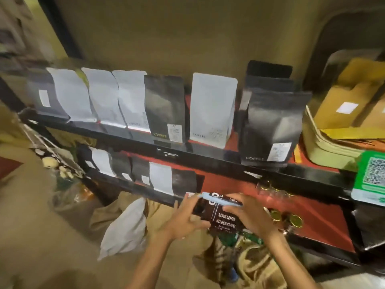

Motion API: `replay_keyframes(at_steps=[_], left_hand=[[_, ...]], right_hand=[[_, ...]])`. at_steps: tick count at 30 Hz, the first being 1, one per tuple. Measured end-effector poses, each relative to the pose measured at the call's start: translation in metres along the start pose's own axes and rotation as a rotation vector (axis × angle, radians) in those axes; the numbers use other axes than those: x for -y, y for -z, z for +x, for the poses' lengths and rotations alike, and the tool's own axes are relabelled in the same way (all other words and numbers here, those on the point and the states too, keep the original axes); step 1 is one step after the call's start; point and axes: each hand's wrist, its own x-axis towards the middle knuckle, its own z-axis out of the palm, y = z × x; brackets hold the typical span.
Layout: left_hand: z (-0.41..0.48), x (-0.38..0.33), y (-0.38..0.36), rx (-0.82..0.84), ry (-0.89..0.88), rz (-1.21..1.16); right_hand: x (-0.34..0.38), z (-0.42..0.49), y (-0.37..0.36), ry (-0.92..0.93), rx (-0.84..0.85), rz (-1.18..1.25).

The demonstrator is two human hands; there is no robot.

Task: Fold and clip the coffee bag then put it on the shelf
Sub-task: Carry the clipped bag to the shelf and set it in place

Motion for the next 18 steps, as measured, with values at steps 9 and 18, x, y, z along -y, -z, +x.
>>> replay_keyframes(at_steps=[9, 18], left_hand=[[0.132, 0.079, 0.097, -0.154, -0.083, 0.460], [0.211, 0.118, 0.094, 0.063, -0.261, 0.743]], right_hand=[[-0.025, 0.105, -0.039, -0.164, -0.188, -0.078], [-0.059, 0.144, -0.086, -0.199, -0.141, -0.113]])
